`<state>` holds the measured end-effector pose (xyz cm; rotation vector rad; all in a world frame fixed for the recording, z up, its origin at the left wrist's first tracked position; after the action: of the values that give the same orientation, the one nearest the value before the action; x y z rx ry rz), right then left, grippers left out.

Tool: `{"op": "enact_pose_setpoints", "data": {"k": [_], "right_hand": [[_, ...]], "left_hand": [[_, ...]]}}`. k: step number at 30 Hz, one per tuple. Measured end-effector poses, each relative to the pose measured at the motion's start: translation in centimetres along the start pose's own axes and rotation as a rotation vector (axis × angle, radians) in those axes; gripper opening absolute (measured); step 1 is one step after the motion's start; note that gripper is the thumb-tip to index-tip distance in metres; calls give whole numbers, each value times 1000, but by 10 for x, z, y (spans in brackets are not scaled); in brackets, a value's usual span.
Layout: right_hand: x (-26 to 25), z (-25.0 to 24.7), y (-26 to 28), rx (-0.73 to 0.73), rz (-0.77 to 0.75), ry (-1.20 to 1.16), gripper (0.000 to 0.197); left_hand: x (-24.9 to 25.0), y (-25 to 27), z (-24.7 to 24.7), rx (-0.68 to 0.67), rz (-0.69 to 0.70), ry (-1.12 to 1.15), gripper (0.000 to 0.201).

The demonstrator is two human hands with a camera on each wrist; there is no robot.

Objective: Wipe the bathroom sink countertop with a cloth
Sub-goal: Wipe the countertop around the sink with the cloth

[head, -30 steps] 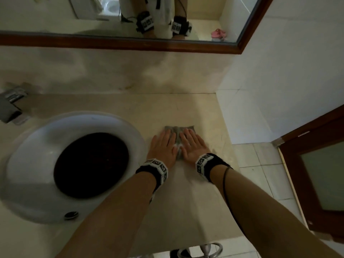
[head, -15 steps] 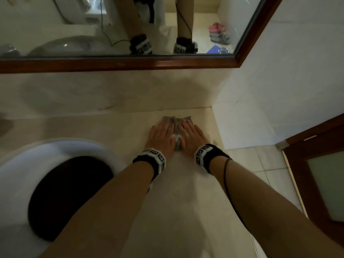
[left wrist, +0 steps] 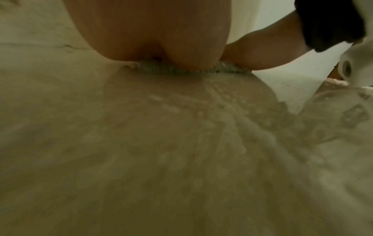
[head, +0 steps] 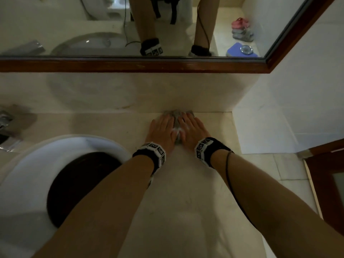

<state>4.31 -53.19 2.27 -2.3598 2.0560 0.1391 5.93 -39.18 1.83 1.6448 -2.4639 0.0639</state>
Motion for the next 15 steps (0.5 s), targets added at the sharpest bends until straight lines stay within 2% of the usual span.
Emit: {"op": "enact_pose_setpoints", "data": {"k": [8, 15], "right_hand": [[-54, 6, -1, -4, -58, 1, 57], [-99, 11, 40, -33, -8, 5, 56]], "left_hand": [[-46, 36, -2, 31, -69, -14, 58], [-68, 89, 3, 18, -61, -27, 60]]}}
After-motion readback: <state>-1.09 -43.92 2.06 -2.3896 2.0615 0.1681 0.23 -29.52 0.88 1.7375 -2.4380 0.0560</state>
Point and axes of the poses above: each hand's wrist, its own y-axis away from the middle knuckle, its own z-axis out of the palm, x = y × z, the point moved 1 cm from there along -y, towards the middle knuckle, and after that the axes turned 11 degrees about x, right-handed, at the moved point
